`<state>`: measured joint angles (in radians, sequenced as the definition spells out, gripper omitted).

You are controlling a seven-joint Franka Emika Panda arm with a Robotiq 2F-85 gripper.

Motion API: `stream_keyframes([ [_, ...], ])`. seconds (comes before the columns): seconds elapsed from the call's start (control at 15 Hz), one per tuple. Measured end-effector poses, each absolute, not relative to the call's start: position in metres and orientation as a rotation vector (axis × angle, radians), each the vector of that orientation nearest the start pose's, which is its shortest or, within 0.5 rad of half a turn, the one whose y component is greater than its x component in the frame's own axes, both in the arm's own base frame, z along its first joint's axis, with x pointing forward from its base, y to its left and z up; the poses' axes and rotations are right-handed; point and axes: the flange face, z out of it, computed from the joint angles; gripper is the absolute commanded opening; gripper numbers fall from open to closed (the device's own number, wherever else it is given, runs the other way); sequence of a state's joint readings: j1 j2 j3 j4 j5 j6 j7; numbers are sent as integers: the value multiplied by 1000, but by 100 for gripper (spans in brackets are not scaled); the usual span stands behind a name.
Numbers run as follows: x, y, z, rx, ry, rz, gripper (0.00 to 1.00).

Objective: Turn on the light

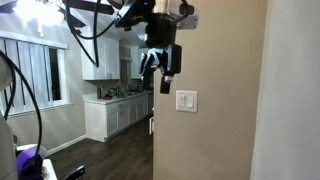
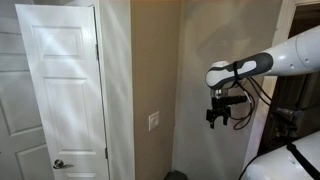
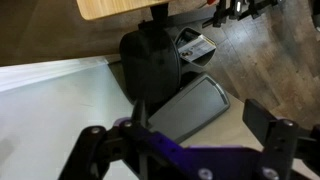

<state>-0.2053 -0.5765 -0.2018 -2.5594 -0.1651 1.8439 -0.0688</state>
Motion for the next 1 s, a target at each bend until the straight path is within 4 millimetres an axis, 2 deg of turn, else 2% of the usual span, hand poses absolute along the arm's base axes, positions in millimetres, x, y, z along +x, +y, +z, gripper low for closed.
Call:
stream_keyframes([
  [0.67,324,-151,443,-3130,366,234,100],
  [0.8,334,-140,443,-3149,321,216,100],
  [1.0,362,-120,438,-3192,218,148,100],
])
